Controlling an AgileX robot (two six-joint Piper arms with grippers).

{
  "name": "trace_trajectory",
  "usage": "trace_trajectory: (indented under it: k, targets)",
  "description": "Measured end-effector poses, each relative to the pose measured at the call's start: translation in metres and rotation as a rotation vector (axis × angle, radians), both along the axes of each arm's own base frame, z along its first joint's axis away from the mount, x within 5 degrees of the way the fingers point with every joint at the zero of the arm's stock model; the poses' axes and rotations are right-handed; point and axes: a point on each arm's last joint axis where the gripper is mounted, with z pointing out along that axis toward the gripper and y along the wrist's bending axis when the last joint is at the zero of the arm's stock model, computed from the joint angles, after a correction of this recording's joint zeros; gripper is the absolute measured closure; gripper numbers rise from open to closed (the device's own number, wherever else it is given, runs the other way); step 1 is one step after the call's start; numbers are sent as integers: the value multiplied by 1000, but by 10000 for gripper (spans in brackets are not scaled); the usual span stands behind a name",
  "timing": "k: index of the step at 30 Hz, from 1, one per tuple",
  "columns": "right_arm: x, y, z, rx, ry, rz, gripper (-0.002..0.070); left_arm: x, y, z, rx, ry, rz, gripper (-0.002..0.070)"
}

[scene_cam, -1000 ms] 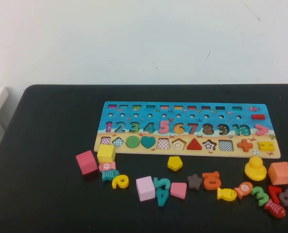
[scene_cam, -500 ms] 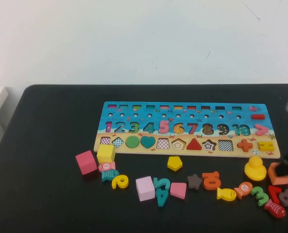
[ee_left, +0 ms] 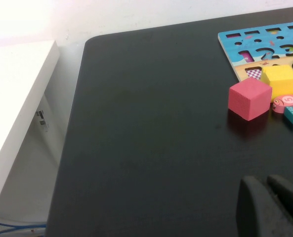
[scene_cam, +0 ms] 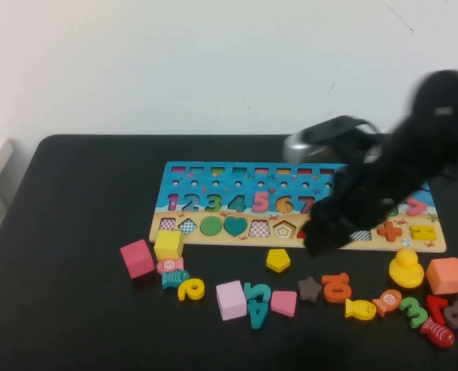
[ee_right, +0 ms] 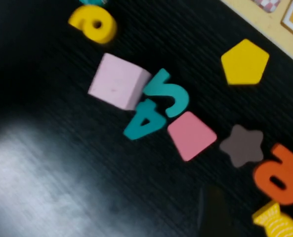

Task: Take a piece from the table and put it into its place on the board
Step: Pick up the "Pentagon"

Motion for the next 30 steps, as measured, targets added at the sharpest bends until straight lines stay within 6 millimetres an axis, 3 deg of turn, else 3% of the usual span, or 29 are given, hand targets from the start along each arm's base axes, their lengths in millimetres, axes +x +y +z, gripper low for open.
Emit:
trace_trajectory:
  k: [6, 10, 15, 23, 26, 30]
  targets:
    - [25, 44, -18, -120, 28, -26, 259, 0, 0, 0, 0, 0, 0, 677]
    - [41, 60, -33, -110, 55, -89, 257, 0, 0, 0, 0, 0, 0, 677]
    - [52, 65, -50, -136, 44, -78, 257, 0, 0, 0, 0, 0, 0, 677]
    - [52, 62, -54, -231, -15, 193, 269, 0, 0, 0, 0, 0, 0, 677]
    - [52, 62, -57, -258, -40, 316, 314, 0, 0, 0, 0, 0, 0, 677]
    - [53, 61, -61, -299, -94, 499, 486, 0, 0, 0, 0, 0, 0, 677]
